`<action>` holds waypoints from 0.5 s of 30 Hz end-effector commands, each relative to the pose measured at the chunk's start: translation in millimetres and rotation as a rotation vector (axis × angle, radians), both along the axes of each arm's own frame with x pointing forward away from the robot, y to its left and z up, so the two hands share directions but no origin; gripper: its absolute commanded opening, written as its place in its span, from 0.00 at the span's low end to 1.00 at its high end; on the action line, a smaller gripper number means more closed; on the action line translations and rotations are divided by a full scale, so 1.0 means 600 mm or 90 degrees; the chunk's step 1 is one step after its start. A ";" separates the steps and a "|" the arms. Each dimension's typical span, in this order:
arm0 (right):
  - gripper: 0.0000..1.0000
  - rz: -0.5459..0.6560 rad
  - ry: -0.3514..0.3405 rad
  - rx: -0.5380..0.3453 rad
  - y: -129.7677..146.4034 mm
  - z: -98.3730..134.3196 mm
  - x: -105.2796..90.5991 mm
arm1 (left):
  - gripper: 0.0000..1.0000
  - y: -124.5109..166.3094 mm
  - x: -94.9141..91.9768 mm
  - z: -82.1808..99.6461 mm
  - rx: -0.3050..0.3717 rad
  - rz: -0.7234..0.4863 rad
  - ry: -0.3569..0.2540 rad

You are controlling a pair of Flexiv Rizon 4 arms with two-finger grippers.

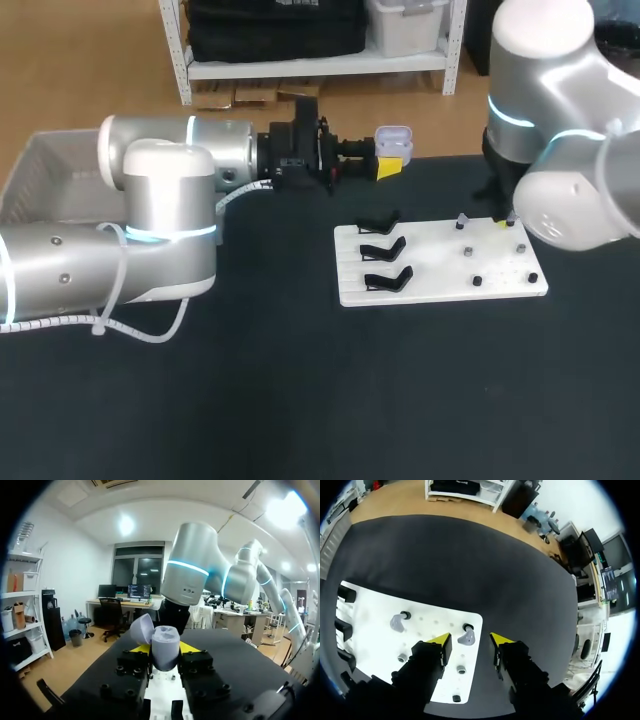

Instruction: Pick up each earbud case from the left stands, insert the matching earbuds, close the lid, and place the case in the box.

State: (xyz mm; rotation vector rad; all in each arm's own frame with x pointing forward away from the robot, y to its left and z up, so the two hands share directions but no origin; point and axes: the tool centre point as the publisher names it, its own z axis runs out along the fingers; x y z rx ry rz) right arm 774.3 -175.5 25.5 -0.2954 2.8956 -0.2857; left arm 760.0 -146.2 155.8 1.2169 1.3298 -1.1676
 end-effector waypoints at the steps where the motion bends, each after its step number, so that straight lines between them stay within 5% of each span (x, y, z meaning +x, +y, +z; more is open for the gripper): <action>1: 0.45 -0.005 0.006 -0.003 0.005 -0.001 0.007 | 0.00 -0.001 0.003 -0.001 -0.001 -0.002 0.000; 15: 0.30 -0.024 0.016 0.002 0.007 -0.010 0.006 | 0.00 -0.001 0.003 -0.001 -0.001 -0.002 0.000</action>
